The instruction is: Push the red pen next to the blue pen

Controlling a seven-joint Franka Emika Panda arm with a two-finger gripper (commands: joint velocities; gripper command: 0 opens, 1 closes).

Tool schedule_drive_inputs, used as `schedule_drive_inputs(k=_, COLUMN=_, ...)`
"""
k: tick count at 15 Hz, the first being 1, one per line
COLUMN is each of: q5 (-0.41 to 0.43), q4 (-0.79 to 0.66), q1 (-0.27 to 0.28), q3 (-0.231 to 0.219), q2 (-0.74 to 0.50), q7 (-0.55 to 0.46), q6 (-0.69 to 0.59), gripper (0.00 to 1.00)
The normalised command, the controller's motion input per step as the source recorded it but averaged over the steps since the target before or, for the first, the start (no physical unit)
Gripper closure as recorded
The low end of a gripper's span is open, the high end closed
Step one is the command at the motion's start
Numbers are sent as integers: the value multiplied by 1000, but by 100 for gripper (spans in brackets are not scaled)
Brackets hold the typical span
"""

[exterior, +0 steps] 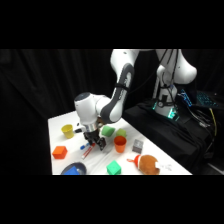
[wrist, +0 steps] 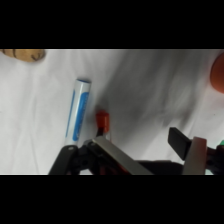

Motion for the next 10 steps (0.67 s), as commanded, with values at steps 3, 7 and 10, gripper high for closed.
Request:
schedule_drive_inputs(k=3, q5=-116, q4=214, q1=20, q3=-44, q2=-24, q7=-33, q6=-227, gripper=0)
schedule_drive_inputs(k=7, q5=-73, q4=289, q1=48, q3=-92, q2=-239, q7=104, q6=-572, gripper=0)
schedule_drive_inputs(k=10, q5=-17, q4=476, q1=47, q3=-135, q2=-305, q7=166, q6=-838, gripper=0)
